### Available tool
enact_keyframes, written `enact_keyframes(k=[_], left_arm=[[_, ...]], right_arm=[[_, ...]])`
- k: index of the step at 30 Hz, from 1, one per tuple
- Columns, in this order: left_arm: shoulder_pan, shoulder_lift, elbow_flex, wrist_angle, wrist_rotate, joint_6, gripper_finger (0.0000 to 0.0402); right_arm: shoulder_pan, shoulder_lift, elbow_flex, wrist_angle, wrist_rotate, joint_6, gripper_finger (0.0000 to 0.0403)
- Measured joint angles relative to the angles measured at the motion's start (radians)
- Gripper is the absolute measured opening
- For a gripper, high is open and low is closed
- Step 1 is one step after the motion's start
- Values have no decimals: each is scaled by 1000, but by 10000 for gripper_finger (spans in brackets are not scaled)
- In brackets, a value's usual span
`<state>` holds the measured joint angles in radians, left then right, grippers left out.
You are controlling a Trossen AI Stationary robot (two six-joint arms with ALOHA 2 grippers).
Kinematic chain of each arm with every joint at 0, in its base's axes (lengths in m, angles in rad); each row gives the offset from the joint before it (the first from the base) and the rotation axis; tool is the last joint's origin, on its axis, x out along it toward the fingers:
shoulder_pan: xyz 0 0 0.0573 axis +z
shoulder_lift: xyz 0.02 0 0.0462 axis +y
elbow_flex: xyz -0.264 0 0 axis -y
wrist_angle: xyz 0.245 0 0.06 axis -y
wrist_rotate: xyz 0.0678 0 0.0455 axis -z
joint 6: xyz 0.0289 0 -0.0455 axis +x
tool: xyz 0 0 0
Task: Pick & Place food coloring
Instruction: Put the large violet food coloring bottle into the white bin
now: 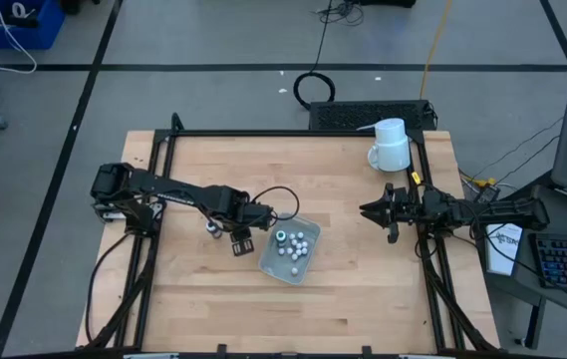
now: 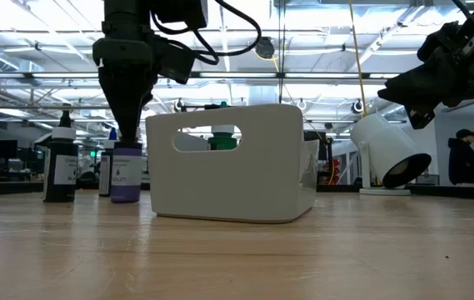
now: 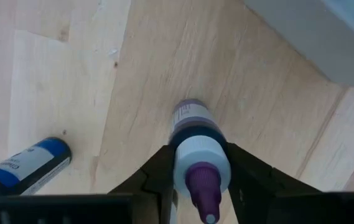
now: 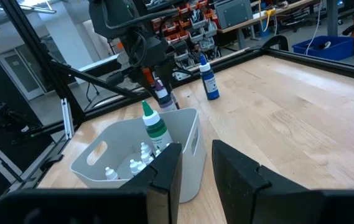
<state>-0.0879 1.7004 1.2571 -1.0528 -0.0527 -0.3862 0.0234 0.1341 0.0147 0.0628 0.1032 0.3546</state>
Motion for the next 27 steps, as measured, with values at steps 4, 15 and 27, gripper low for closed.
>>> enact_keyframes(k=[4,15,27], left_arm=[[-16,4,81,-110,-18,-14,120],[-177,2,492,-236,-109,-8,120],[-250,331,911,-469,-63,110,120]], right_arm=[[0,0,0,0,0,0,77],[0,0,0,0,0,0,77],[0,0,0,0,0,0,77]])
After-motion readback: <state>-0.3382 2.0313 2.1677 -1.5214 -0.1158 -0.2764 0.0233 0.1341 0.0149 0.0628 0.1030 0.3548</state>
